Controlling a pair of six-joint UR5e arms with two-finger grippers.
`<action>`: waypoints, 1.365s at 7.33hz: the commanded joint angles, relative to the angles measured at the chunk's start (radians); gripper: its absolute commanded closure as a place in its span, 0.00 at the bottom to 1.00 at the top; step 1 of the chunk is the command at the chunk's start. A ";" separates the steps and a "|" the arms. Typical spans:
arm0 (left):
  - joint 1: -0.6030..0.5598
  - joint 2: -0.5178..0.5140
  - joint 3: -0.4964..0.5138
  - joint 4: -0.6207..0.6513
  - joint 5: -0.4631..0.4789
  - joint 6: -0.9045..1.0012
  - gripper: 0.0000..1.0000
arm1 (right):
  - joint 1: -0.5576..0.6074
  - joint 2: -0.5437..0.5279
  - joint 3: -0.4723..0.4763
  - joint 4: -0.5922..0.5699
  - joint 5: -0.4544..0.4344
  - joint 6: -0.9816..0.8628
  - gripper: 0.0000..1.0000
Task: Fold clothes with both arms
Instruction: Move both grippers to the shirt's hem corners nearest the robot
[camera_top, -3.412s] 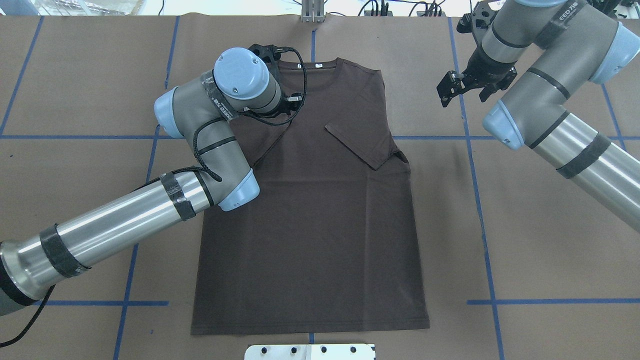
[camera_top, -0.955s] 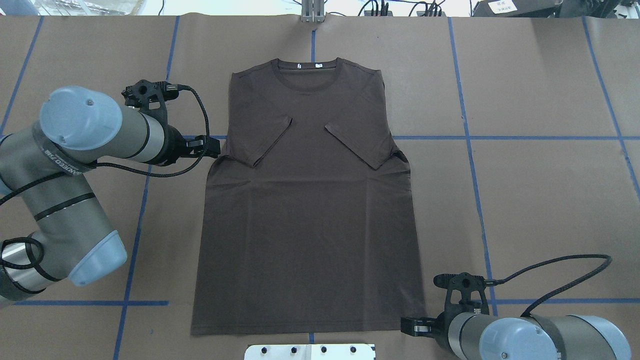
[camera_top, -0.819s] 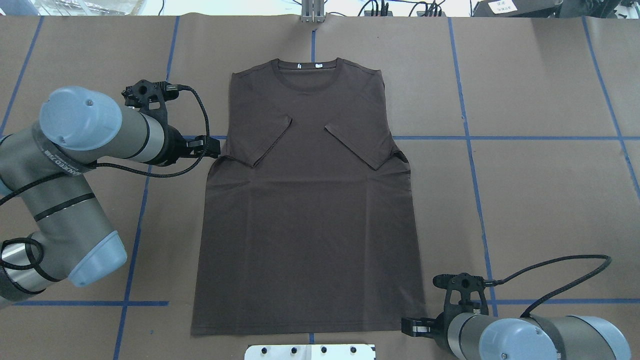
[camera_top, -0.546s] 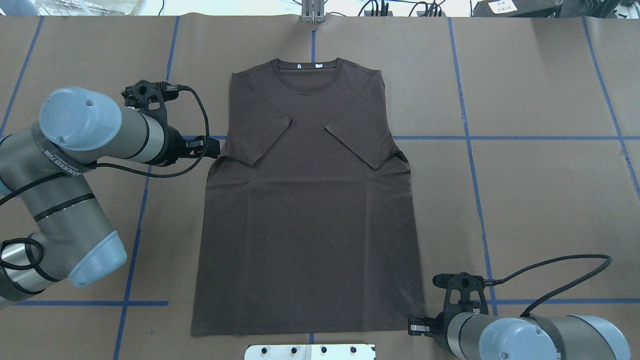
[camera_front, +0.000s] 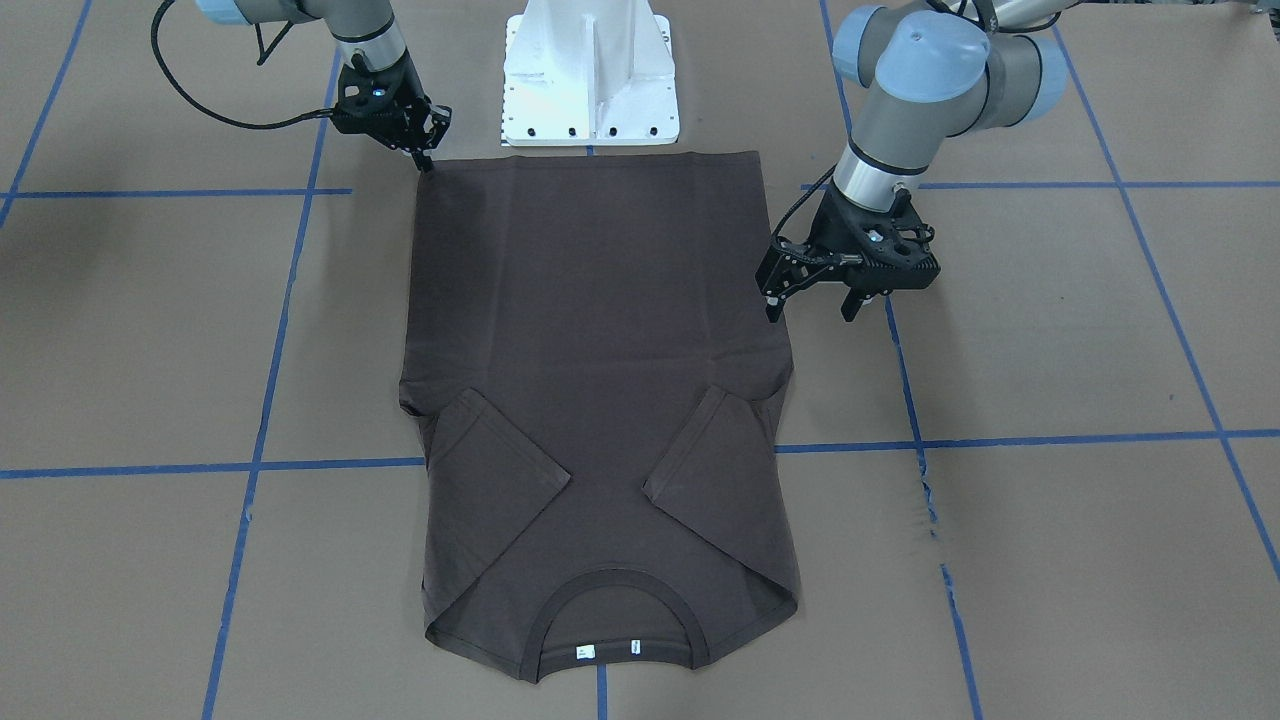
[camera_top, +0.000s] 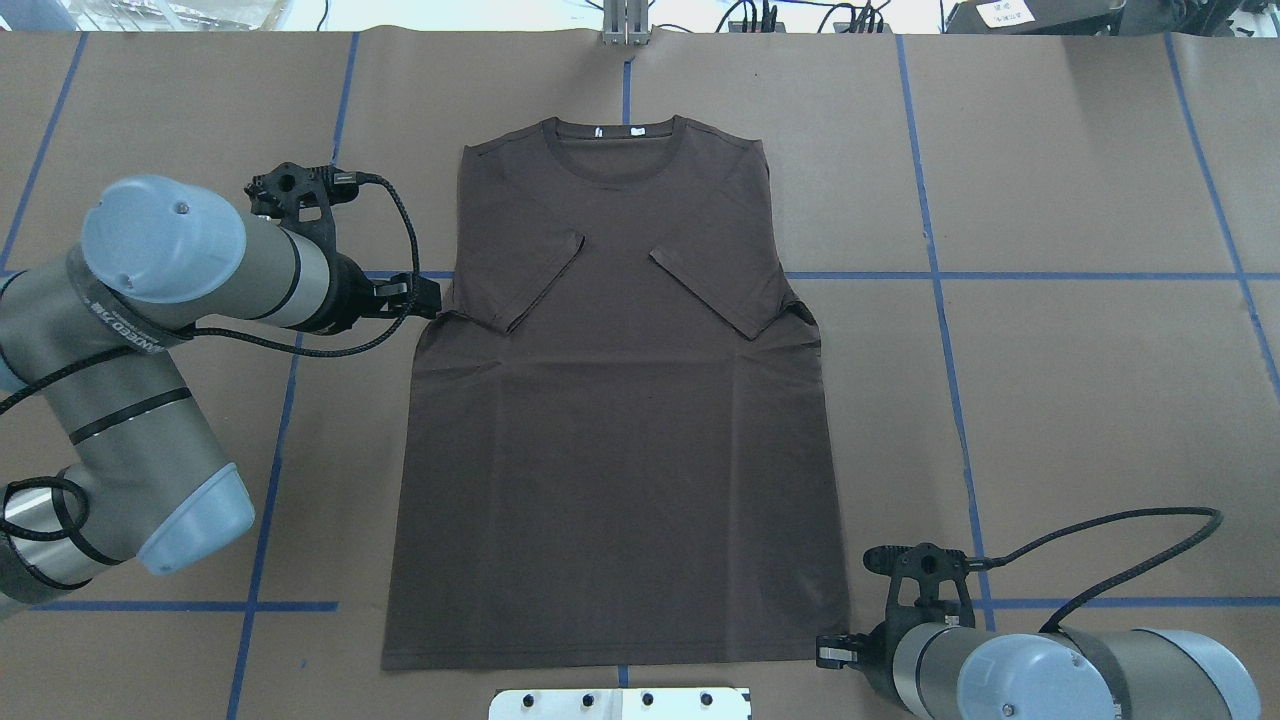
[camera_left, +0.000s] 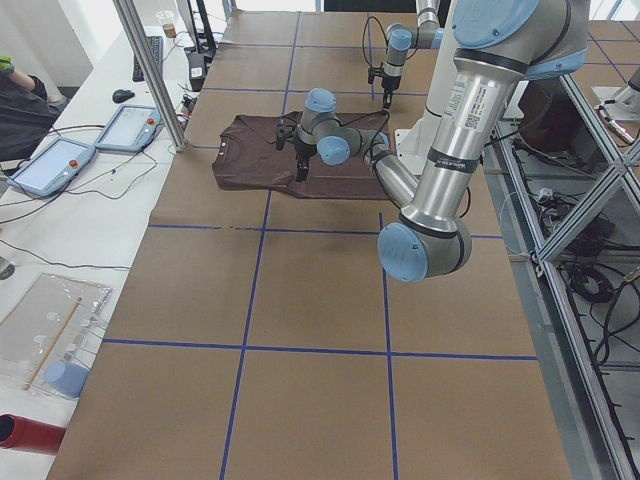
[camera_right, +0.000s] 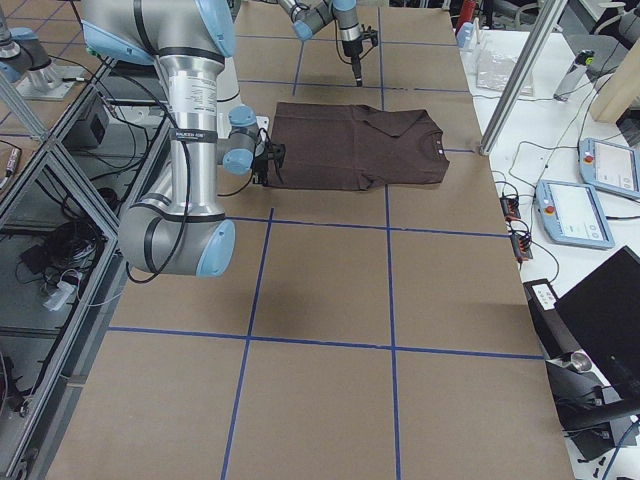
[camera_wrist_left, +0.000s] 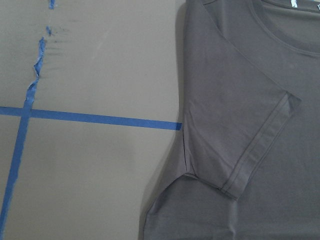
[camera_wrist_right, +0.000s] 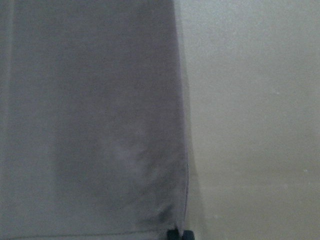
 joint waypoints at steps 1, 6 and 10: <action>0.037 0.014 -0.004 -0.002 -0.003 -0.042 0.00 | 0.007 -0.010 0.034 0.000 0.001 -0.001 1.00; 0.424 0.278 -0.252 0.000 0.150 -0.543 0.00 | 0.043 -0.002 0.055 0.011 0.014 -0.006 1.00; 0.603 0.244 -0.215 0.075 0.232 -0.751 0.02 | 0.064 -0.001 0.061 0.011 0.038 -0.010 1.00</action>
